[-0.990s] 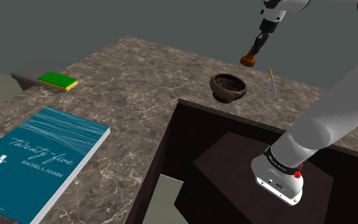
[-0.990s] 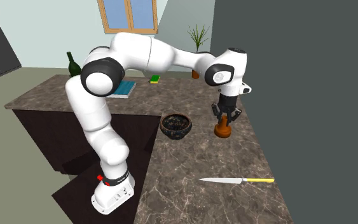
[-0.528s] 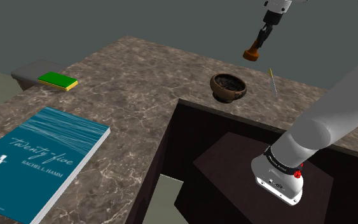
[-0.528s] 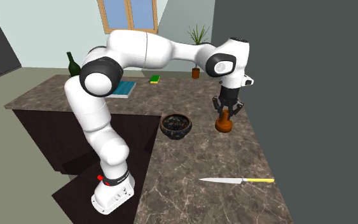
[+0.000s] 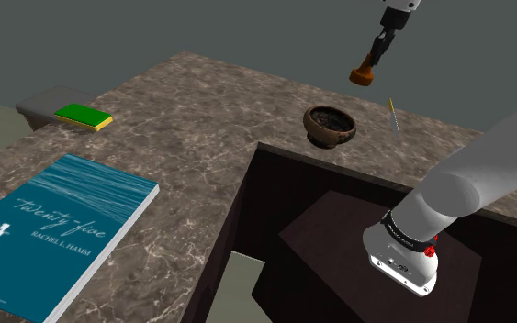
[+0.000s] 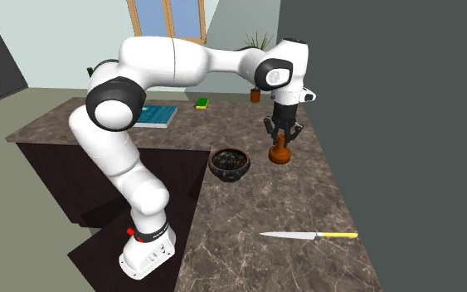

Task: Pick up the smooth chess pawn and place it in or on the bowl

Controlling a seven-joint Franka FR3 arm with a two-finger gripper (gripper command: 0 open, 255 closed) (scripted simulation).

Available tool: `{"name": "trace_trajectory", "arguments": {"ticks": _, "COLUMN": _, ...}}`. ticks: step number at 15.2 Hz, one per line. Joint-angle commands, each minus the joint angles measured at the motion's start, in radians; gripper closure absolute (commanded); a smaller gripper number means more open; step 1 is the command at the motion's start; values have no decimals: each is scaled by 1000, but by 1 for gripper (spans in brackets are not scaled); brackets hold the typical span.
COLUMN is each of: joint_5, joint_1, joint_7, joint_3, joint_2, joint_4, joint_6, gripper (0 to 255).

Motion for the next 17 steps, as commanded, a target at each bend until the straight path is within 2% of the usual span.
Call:
{"name": "trace_trajectory", "arguments": {"ticks": 1, "joint_5": -22, "joint_1": 12, "joint_7": 58, "joint_3": 36, "joint_2": -65, "joint_4": -55, "joint_6": -7, "gripper": 255}}
{"name": "trace_trajectory", "arguments": {"ticks": 8, "joint_5": -40, "joint_1": 43, "joint_7": 236, "joint_3": 170, "joint_2": -245, "joint_4": -198, "joint_6": -53, "gripper": 255}}
{"name": "trace_trajectory", "arguments": {"ticks": 15, "joint_5": 5, "joint_1": 88, "joint_7": 416, "joint_3": 320, "joint_2": -383, "joint_4": -291, "joint_6": -112, "gripper": 255}}
{"name": "trace_trajectory", "arguments": {"ticks": 17, "joint_5": 4, "joint_1": 86, "joint_7": 417, "joint_3": 319, "joint_2": -387, "joint_4": -321, "joint_6": -86, "gripper": 255}}
